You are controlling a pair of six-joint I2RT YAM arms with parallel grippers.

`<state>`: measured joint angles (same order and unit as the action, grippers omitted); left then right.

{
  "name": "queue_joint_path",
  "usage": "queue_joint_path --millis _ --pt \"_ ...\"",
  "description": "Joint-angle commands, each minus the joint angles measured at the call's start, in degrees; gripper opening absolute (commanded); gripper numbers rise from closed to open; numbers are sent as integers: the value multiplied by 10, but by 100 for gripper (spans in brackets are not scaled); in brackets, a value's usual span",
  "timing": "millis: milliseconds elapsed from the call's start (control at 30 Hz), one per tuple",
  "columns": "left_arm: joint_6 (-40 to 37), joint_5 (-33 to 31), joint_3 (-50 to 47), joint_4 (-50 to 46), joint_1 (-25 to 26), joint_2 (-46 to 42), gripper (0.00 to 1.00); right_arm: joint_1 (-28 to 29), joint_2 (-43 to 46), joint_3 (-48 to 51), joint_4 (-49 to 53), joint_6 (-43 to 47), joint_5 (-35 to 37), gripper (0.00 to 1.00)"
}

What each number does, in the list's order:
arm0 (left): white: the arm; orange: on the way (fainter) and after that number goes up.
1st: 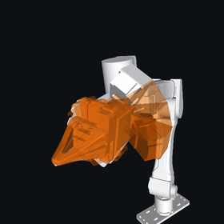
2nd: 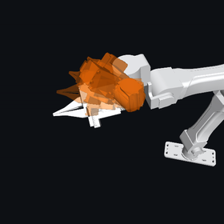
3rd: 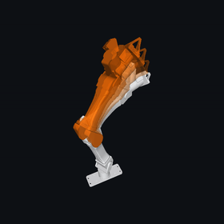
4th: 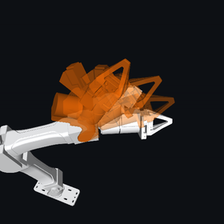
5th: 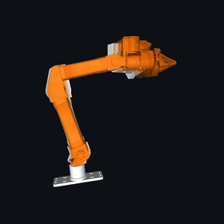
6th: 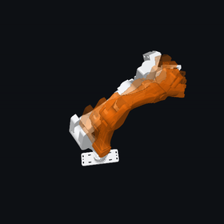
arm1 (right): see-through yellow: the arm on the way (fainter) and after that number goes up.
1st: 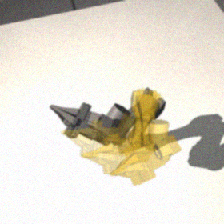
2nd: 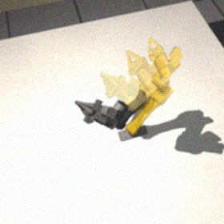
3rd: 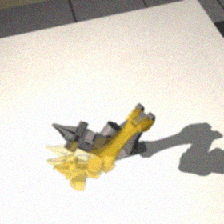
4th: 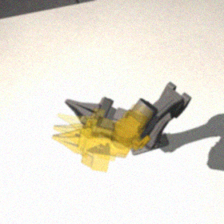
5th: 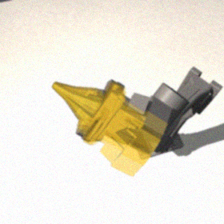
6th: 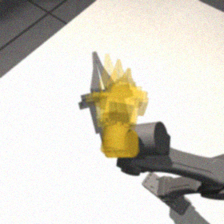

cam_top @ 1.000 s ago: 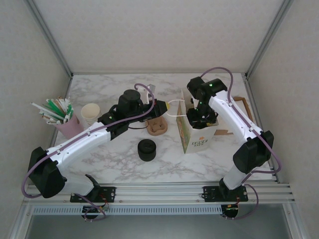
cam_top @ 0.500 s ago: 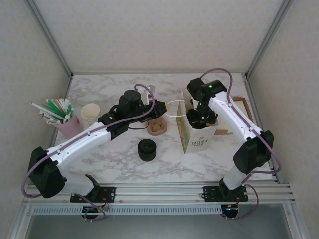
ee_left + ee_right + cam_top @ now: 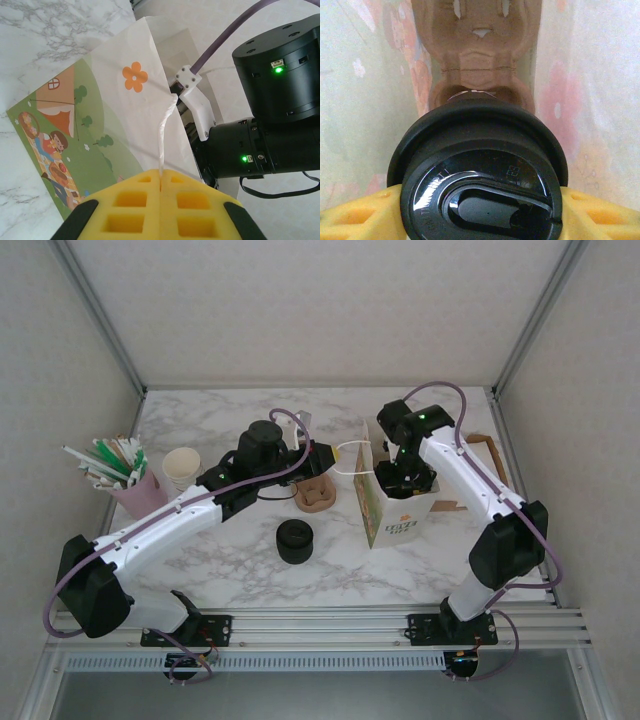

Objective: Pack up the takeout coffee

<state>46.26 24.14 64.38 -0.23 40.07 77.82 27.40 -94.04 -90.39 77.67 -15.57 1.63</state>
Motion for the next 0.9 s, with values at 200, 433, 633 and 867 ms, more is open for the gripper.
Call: queue_joint_path --millis 200,433,633,867 --pt "-6 -10 -2 -5 1 -5 0 -4 20 7 0 10 -2 67" --pt "-5 -10 0 -6 2 -4 0 -5 15 11 6 7 10 67" --pt "-5 -11 0 -6 2 -4 0 -6 15 11 7 7 13 67" --pt "-4 -11 1 -6 2 -3 0 -12 8 22 3 6 10 67"
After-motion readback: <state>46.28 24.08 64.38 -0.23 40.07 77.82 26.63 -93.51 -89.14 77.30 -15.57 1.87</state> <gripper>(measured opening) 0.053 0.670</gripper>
